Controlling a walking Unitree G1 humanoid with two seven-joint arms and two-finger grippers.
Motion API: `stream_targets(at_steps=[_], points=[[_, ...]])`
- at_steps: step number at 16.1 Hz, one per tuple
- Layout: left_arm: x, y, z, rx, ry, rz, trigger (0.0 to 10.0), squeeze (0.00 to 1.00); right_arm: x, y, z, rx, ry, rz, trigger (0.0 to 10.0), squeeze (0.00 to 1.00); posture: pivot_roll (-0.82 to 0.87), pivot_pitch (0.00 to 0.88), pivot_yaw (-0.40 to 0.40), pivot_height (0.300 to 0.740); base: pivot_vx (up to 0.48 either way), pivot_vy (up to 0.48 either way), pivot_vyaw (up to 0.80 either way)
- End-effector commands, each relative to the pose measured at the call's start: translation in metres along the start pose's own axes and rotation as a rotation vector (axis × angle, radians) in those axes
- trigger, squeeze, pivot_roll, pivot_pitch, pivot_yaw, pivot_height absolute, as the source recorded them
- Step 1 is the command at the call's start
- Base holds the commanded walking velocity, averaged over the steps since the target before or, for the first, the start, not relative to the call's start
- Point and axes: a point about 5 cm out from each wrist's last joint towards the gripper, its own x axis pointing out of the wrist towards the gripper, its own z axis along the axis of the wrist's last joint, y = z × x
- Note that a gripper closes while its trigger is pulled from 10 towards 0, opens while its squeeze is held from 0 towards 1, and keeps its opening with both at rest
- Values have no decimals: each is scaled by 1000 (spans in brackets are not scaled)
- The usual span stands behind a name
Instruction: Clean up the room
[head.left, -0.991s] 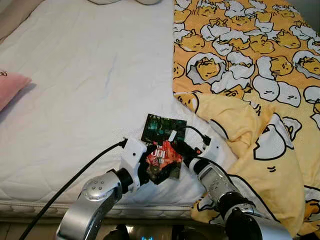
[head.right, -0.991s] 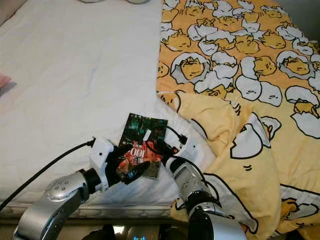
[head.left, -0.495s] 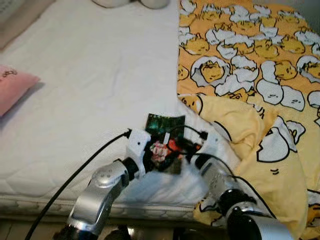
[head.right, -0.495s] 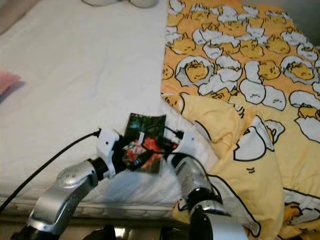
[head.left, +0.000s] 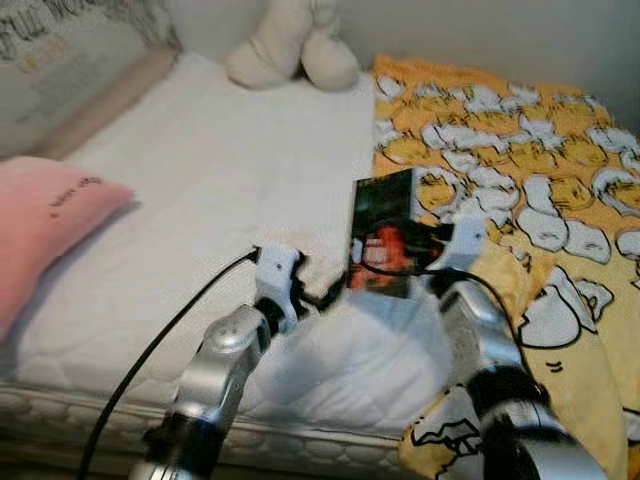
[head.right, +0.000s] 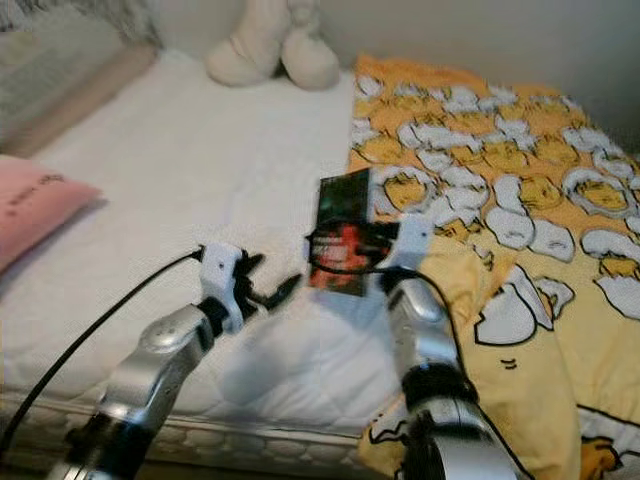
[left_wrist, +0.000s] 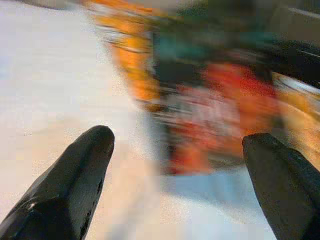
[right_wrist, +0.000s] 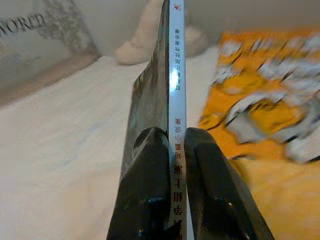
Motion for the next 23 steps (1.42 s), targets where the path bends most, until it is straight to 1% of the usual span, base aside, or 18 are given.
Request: stream_targets(at_steps=[1,2,3,4,5,6,7,8,9,11,14,16,18,19,21,23], points=[[0,16,4,-2,-36,146,10000,0,-9,-7,7,-130,-57,-51,0,0,113,0,-20,740,0,0,0],[-6,32,5,20,-68,296,10000,0,-29,-12,0,-181,-86,-105,0,0,112,0,-18,740,0,0,0],[-11,38,4,17,-79,340,10000,0,-40,-13,-6,-204,-94,-127,0,0,108,0,-15,740,0,0,0],[-16,43,3,15,-91,368,10000,0,-55,-15,-17,-206,-82,-168,0,0,102,0,-6,740,0,0,0],[-17,44,2,19,-95,372,10000,0,-61,-16,-22,-201,-69,-183,0,0,101,0,-5,740,0,0,0],[-18,43,0,31,-93,351,10000,0,-69,-13,-33,-209,-44,-177,0,0,95,0,6,740,0,0,0],[-14,41,-4,26,-81,323,10000,0,-75,-9,-45,-193,-10,-180,0,0,88,0,14,740,0,480,0],[-13,41,-4,24,-79,317,10000,0,-76,-8,-47,-187,0,-184,0,0,88,0,14,740,0,480,0],[-9,40,-3,45,-79,303,10000,0,-76,-5,-48,-200,3,-174,0,0,80,0,20,740,0,480,0],[-6,40,-6,79,-65,329,10000,0,-73,0,-49,-179,9,-138,0,0,72,0,17,740,0,480,0],[-6,36,-7,42,-78,333,10000,0,-68,-3,-47,-155,11,-158,0,0,74,0,18,740,0,480,0],[-8,31,-11,33,-86,328,10000,0,-69,-3,-48,-165,21,-136,0,0,78,0,4,740,0,480,0],[-10,35,-12,43,-97,358,10000,0,-71,-5,-49,-163,26,-137,0,0,83,0,-5,740,0,480,0],[-11,36,-12,51,-106,368,10000,0,-75,-6,-50,-163,30,-146,0,0,87,0,-6,740,0,480,0],[-15,37,-10,89,-116,362,10000,0,-87,-2,-49,-200,14,-112,0,0,91,0,-9,740,0,480,0],[-27,43,-20,87,-87,376,10000,0,-94,-11,-42,-208,-12,-163,0,0,86,0,-1,740,0,480,0]])
